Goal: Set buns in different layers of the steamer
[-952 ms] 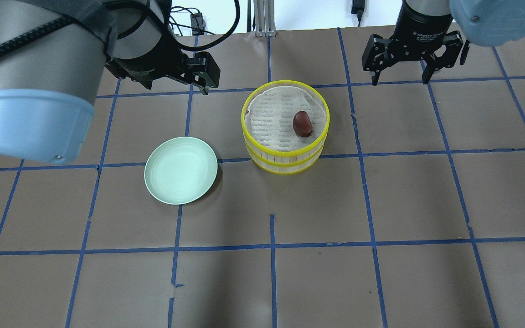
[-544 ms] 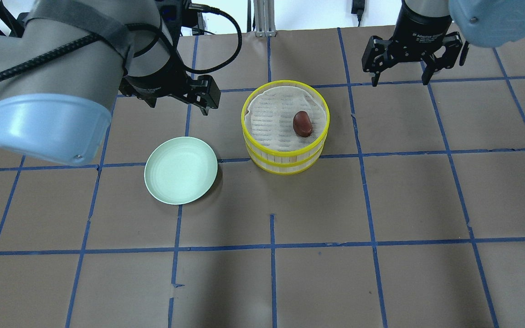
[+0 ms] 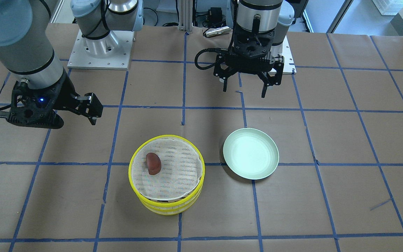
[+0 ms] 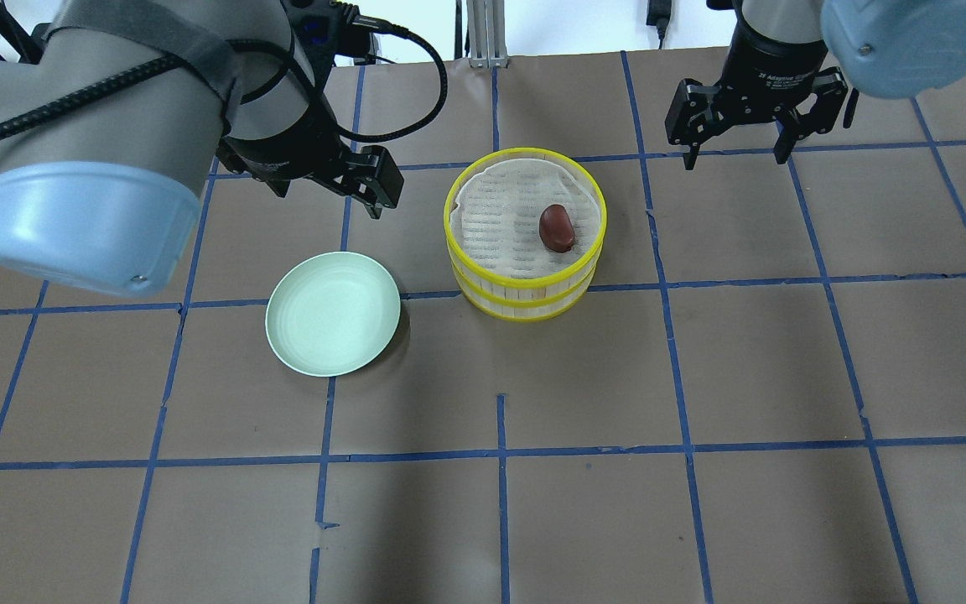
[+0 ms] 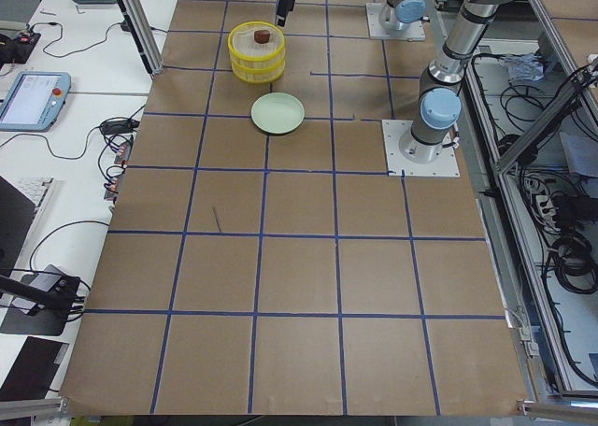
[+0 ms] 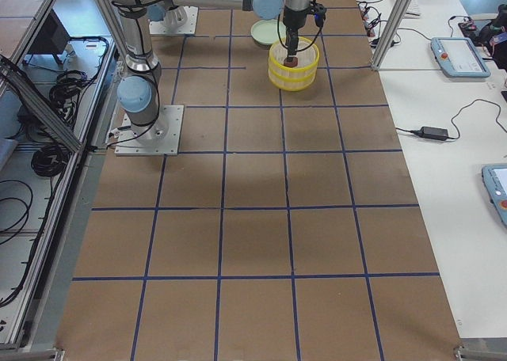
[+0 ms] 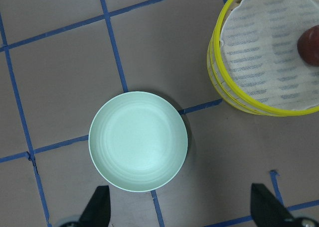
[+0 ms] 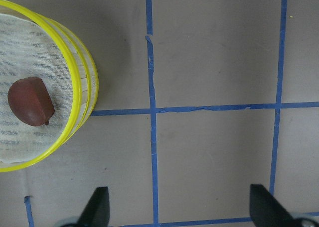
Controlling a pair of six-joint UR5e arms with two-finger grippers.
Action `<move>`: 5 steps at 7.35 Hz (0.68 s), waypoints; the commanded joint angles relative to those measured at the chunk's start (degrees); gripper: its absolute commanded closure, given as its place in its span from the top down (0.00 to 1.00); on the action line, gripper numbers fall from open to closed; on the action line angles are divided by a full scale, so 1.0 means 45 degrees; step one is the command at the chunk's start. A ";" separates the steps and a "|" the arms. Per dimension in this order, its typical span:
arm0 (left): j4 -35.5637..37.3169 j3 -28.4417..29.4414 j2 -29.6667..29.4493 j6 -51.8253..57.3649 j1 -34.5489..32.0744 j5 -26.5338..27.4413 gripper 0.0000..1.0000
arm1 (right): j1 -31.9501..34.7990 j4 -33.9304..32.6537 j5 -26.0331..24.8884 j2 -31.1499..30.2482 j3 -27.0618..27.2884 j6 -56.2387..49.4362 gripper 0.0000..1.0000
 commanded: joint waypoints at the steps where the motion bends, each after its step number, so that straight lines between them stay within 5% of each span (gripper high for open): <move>1: -0.0194 0.0075 0.0166 -0.0008 -0.0028 -0.0083 1.00 | -0.0282 -0.0009 0.0013 0.0048 0.0096 -0.0657 1.00; 5: -0.0311 -0.0060 0.0167 -0.0008 0.0108 -0.0025 1.00 | -0.0460 0.0011 0.0012 -0.0050 -0.0001 -0.0818 1.00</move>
